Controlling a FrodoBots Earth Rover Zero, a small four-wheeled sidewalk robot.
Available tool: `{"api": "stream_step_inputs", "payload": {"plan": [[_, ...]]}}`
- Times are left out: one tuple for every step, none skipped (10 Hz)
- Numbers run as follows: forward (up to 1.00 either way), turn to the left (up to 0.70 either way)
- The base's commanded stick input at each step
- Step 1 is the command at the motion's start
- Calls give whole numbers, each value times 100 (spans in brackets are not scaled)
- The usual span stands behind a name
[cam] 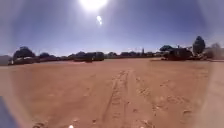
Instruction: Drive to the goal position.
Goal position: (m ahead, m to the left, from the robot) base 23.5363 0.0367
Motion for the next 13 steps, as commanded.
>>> {"api": "stream_step_inputs", "payload": {"plan": [[70, 0], [70, 0], [70, 0], [70, 0], [70, 0], [70, 0], [70, 0], [70, 0], [70, 0], [70, 0], [70, 0], [70, 0], [70, 0]]}}
